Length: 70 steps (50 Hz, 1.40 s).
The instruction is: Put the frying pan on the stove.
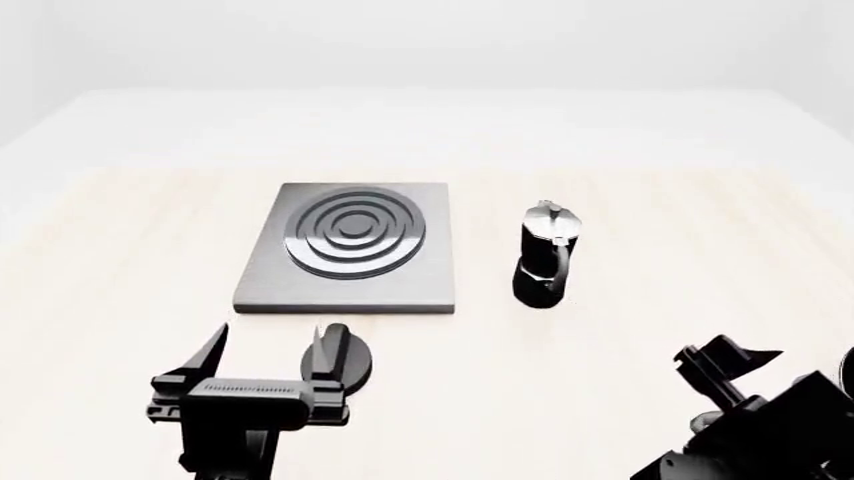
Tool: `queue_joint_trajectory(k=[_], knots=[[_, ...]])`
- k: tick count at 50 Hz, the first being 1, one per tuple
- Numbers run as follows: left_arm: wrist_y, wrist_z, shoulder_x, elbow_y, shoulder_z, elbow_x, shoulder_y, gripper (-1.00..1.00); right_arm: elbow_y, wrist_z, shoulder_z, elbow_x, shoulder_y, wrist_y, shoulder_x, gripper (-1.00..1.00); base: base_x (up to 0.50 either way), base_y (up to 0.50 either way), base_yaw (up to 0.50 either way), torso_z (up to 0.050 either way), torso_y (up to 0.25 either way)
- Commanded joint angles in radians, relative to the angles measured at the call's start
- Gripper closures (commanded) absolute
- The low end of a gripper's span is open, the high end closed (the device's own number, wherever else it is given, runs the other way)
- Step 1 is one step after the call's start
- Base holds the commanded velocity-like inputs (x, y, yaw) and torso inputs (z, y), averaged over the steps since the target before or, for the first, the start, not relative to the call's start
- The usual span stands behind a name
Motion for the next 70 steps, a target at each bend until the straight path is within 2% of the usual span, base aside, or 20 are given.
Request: queue_joint_trajectory(k=[1, 28, 44, 70], knots=[[0.014, -0.007, -0.005, -0.011, 0.003, -0.005, 0.005, -1.00, 0.076, 0.040, 0.010, 0.046, 0.023, -0.032, -0.008, -1.00, 0.00, 0.00, 0.00, 0.000, 0.000], [0.030, -0.017, -0.019, -0.023, 0.012, -0.017, 0.012, -1.00, 0.193, 0.161, -0.007, 0.123, 0.121, -0.077, -0.004, -1.00, 0.00, 0.00, 0.00, 0.000, 0.000], [0.044, -0.022, -0.025, -0.038, 0.017, -0.023, 0.013, -1.00, 0.286, 0.228, -0.026, 0.107, 0.165, -0.096, 0.014, -1.00, 0.00, 0.00, 0.00, 0.000, 0.000], [0.048, -0.032, -0.033, -0.042, 0.030, -0.029, 0.012, -1.00, 0.441, 0.268, -0.009, 0.137, 0.207, -0.185, 0.013, -1.00, 0.00, 0.00, 0.00, 0.000, 0.000]])
